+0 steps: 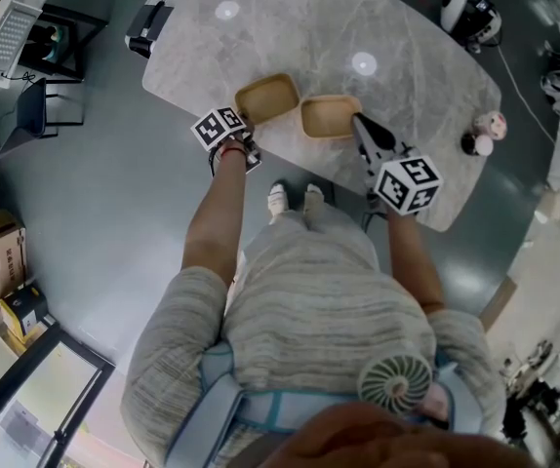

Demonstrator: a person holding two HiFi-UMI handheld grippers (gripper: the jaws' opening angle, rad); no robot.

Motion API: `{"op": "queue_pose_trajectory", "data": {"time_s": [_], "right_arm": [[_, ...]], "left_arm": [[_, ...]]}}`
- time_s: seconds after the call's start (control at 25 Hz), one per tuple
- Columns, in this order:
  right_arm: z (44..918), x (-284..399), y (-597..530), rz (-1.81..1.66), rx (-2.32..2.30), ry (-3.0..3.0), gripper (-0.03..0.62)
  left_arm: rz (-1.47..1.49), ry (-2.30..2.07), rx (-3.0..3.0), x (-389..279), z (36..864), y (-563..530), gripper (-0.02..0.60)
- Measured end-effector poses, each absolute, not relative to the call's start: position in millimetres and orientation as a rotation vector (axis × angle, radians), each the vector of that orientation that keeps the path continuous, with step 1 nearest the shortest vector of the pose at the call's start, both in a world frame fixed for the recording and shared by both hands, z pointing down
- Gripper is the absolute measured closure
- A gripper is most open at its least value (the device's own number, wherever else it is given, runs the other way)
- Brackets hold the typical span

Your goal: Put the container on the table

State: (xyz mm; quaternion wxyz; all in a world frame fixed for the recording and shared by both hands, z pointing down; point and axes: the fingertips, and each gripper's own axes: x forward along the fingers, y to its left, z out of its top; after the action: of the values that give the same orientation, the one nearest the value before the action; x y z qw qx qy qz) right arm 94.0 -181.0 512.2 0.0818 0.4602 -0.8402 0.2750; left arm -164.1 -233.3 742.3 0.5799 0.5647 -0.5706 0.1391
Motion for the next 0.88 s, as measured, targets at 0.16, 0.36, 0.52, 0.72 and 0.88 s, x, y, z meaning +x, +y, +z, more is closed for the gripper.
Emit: {"op": "queue_pose_trajectory", "data": {"time_s": [0.16,0.36,0.52,0.72,0.88], "right_arm": [[510.2,92.4,-178.7,0.811,1.364,-2.514,0.591],[507.1,93.5,-175.6,0.808,1.353,-2.528,0.591],[503.1,92.2,-175.1,0.789,1.345,-2.539,0.591],[498.0,88.5,-173.5,0.78,1.335,-2.551,0.591],[497.2,89.1,-173.4,0.781,1.329,-2.558,0.591]], "left_arm": [[0.322,-1.346,1.346,-163.3,731.7,-231.2,0.494],[0.282,-1.331,1.402,-154.0,717.5,-229.8,0.494],[0.231,-1.298,1.446,-146.7,704.3,-231.0,0.494],[0.157,-1.263,1.495,-141.2,686.9,-231.6,0.494],[0.109,-1.248,1.533,-135.3,672.7,-233.2,0.494]]}}
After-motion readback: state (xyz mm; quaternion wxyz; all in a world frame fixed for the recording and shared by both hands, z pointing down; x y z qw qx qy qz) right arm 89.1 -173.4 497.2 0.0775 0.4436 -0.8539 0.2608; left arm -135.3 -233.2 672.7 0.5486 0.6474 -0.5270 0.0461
